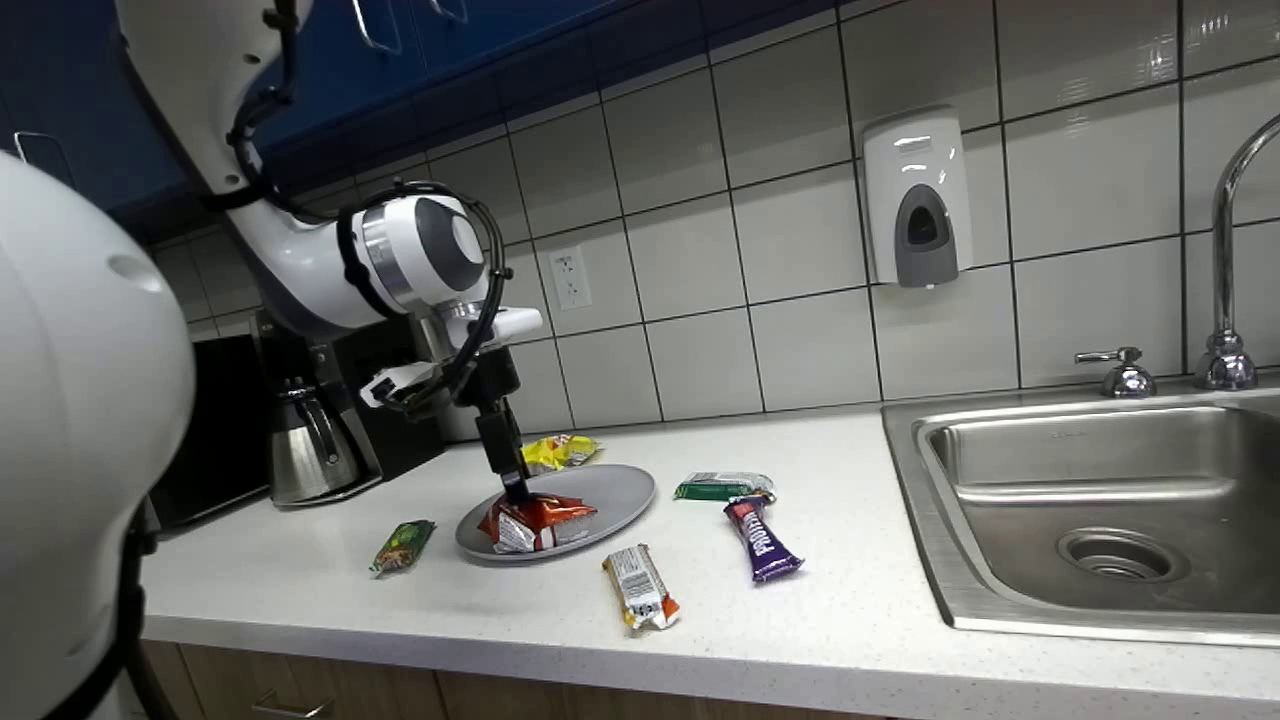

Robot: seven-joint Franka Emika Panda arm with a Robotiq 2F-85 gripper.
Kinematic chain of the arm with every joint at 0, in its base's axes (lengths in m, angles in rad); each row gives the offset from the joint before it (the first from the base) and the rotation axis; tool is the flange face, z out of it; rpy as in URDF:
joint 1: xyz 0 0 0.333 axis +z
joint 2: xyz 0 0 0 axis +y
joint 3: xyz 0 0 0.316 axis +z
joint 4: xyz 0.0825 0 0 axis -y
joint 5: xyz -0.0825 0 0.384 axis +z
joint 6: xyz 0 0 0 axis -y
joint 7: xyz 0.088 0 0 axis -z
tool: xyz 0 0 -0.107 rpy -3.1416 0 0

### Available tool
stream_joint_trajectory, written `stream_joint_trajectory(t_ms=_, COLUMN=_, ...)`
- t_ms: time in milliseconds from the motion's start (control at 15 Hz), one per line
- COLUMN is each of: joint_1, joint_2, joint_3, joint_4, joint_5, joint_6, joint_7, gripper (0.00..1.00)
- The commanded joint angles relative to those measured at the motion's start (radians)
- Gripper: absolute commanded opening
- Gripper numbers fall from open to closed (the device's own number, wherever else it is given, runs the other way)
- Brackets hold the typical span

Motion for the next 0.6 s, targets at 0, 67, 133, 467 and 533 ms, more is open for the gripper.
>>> stream_joint_trajectory(t_ms=0, joint_1=-0.025, joint_2=-0.04, joint_3=0.024, joint_4=-0.034, joint_5=-0.012, joint_6=0.016, joint_7=0.032, gripper=0.75)
stream_joint_trajectory(t_ms=67, joint_1=-0.024, joint_2=-0.041, joint_3=0.024, joint_4=-0.033, joint_5=-0.013, joint_6=0.015, joint_7=0.031, gripper=0.74)
stream_joint_trajectory(t_ms=133, joint_1=-0.024, joint_2=-0.041, joint_3=0.024, joint_4=-0.032, joint_5=-0.012, joint_6=0.015, joint_7=0.03, gripper=0.68)
stream_joint_trajectory(t_ms=467, joint_1=-0.024, joint_2=-0.042, joint_3=0.025, joint_4=-0.03, joint_5=-0.011, joint_6=0.015, joint_7=0.031, gripper=0.27)
stream_joint_trajectory(t_ms=533, joint_1=-0.024, joint_2=-0.043, joint_3=0.026, joint_4=-0.03, joint_5=-0.011, joint_6=0.015, joint_7=0.031, gripper=0.18)
